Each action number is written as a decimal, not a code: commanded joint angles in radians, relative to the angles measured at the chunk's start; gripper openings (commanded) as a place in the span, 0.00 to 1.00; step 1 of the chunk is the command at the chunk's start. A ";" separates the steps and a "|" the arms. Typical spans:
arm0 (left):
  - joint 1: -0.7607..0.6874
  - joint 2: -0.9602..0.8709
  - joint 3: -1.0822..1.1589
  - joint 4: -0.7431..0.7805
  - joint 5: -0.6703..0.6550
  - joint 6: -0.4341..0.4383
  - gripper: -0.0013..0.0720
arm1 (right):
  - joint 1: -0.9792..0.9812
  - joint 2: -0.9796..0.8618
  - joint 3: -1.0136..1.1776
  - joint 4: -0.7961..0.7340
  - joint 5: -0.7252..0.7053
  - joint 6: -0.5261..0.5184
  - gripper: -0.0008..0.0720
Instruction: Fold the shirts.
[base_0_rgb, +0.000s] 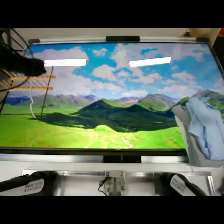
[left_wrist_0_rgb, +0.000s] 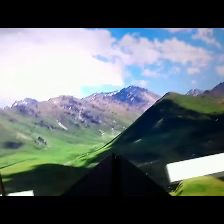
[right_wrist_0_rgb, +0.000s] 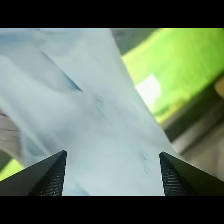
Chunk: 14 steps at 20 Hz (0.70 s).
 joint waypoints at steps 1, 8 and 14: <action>-0.142 -0.069 -0.003 0.230 -0.164 -0.065 0.33 | 0.310 -0.028 0.071 0.067 -0.083 0.105 0.95; -0.200 0.033 -0.261 0.137 0.011 -0.196 1.00 | 0.434 -0.237 0.068 0.348 0.148 0.054 0.95; -0.201 0.026 -0.283 0.137 0.064 -0.204 1.00 | 0.434 -0.242 0.068 0.335 0.145 0.056 0.96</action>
